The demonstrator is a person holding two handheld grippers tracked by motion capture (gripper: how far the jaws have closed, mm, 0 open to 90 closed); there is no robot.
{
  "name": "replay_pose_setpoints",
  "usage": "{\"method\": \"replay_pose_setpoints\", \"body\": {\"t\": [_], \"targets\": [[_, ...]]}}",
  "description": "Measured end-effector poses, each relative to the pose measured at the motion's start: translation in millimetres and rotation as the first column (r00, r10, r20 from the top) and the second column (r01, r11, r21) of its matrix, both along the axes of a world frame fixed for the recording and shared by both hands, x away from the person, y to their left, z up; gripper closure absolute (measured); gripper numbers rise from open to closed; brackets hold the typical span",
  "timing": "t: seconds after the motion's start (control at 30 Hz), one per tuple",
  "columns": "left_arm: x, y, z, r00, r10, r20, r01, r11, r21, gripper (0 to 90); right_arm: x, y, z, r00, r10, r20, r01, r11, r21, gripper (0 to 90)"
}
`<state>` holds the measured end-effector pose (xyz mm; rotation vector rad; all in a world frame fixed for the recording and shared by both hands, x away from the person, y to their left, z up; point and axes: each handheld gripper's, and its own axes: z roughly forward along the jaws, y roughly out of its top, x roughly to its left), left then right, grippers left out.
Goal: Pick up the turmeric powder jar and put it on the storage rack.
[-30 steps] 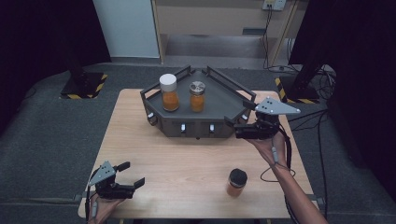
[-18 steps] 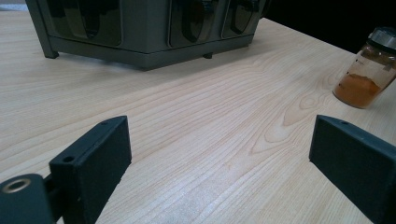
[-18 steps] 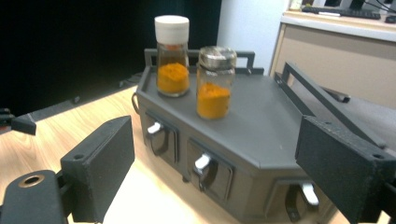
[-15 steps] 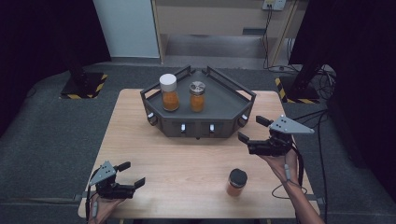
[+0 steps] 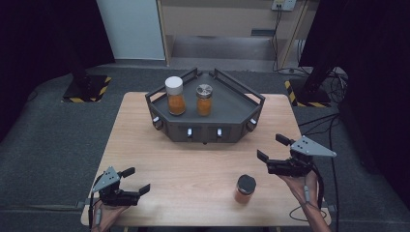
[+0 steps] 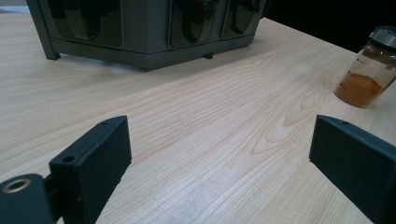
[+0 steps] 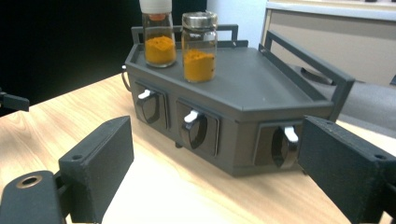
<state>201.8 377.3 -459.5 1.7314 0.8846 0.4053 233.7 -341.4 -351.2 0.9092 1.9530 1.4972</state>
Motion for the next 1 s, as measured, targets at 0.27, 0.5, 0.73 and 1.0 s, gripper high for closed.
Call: {"method": "replay_pose_setpoints", "body": {"t": [0.27, 0.5, 0.73, 1.0], "targets": [[-0.4, 0.3, -0.1, 1.0, 0.0, 0.002, 0.0, 1.0, -0.001, 4.7, -15.3, -13.3, -21.0, 0.9993, -0.031, -0.023, 0.031, 0.9994, 0.015, 10.7], [0.6, -0.1, -0.1, 1.0, -0.006, -0.001, 0.006, 1.0, -0.001, 4.8, -30.6, -22.6, -40.1, 0.9968, -0.058, -0.055, 0.059, 0.9981, 0.014, 10.4], [0.4, -0.3, 0.2, 1.0, -0.003, -0.003, 0.003, 1.0, 0.004, 4.7, -39.2, -30.0, -58.5, 0.9926, -0.08, -0.091, 0.083, 0.9962, 0.026, 10.4], [0.6, -0.1, -0.5, 1.0, -0.006, 0.001, 0.006, 1.0, 0.003, 4.8, -50.1, -35.9, -66.1, 0.9913, -0.094, -0.092, 0.097, 0.9947, 0.032, 10.3]]}}
